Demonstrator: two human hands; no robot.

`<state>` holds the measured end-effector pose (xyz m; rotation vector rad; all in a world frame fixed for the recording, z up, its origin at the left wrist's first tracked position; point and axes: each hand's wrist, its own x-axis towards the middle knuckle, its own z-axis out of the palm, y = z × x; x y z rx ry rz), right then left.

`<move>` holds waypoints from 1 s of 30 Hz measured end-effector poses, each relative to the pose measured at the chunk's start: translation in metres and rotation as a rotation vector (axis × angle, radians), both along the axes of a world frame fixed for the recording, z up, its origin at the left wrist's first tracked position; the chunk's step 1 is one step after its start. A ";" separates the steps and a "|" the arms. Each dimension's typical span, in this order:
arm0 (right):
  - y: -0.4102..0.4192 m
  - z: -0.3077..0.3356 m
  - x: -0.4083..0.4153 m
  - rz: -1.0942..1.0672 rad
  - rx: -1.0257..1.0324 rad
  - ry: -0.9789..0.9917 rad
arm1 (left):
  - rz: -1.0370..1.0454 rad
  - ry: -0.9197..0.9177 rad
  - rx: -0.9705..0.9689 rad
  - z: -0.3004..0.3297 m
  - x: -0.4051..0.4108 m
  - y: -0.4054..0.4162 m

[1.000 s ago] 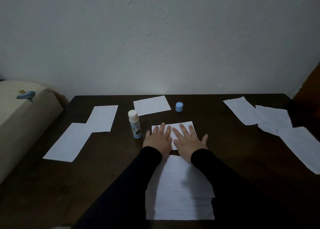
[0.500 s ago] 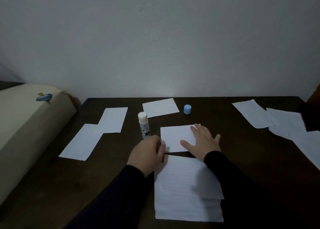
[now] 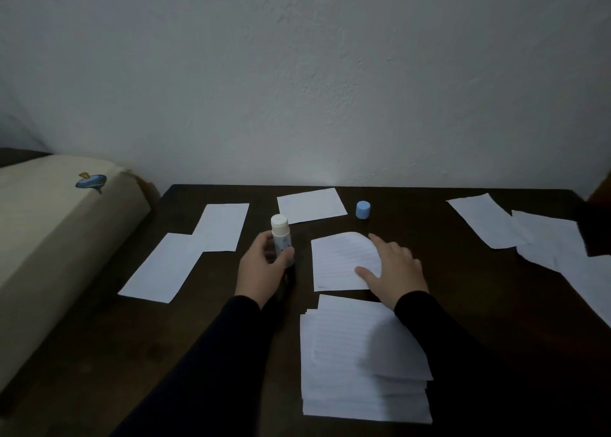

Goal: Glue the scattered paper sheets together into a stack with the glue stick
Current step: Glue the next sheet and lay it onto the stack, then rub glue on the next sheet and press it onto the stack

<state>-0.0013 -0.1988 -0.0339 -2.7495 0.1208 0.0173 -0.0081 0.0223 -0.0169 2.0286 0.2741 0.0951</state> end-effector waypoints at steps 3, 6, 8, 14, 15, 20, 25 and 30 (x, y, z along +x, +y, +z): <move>0.003 0.010 -0.005 -0.061 0.299 -0.099 | 0.037 -0.029 -0.052 0.005 -0.001 0.001; 0.005 0.027 -0.014 -0.079 0.546 -0.154 | 0.057 -0.085 -0.091 0.013 -0.004 0.003; 0.003 0.040 -0.026 -0.069 0.661 -0.150 | 0.050 -0.099 -0.107 0.018 -0.006 0.005; -0.006 0.044 -0.065 -0.037 0.658 0.091 | 0.022 -0.121 -0.096 0.032 -0.019 0.008; -0.005 0.041 -0.069 -0.042 0.615 0.115 | 0.017 -0.125 -0.092 0.033 -0.022 0.008; 0.003 0.024 -0.081 -0.098 0.290 0.184 | -0.051 -0.154 -0.030 0.037 -0.037 0.006; 0.006 0.017 -0.081 -0.099 0.031 0.213 | -0.082 -0.123 0.028 0.039 -0.043 0.012; 0.008 0.015 -0.083 -0.057 -0.085 0.223 | -0.105 -0.076 0.060 0.039 -0.047 0.027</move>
